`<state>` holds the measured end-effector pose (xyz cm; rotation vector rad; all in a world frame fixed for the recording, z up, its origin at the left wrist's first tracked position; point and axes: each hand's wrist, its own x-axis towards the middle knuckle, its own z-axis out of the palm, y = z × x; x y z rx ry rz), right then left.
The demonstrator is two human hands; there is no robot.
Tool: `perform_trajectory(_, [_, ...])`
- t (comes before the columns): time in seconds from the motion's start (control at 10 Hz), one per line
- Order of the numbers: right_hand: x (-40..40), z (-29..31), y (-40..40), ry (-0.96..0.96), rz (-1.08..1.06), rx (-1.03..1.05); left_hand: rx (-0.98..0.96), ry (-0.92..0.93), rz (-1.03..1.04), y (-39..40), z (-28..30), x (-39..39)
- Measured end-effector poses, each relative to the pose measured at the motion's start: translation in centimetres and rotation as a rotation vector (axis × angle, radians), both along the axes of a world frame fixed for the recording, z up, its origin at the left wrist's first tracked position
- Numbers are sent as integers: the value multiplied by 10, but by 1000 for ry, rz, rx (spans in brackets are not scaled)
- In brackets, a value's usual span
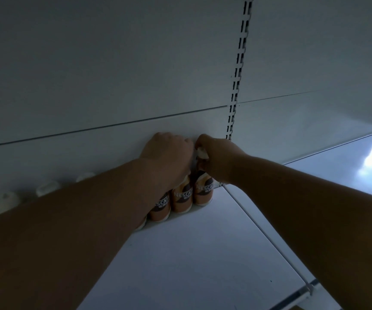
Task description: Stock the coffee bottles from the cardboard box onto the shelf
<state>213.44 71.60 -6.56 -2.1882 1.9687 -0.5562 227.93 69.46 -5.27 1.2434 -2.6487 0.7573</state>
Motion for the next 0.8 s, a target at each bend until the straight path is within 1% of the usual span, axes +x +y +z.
perform_trajectory(0.3, [3,-3,-3,12,-32,-57,-37,-27,24,1,-2,0])
perform_trajectory(0.5, [5,-3,-3,5,-69,-49,-22,-2,80,11,0,-5])
perform_trajectory(0.6, [4,-4,4,-58,-107,-53,14,71,89,16,-3,-3])
perform_trajectory(0.7, [3,2,26,-74,-121,-78,-28,165,59,25,-8,4])
perform_trajectory(0.8, [2,11,42,-20,-108,-140,-70,219,10,40,-17,19])
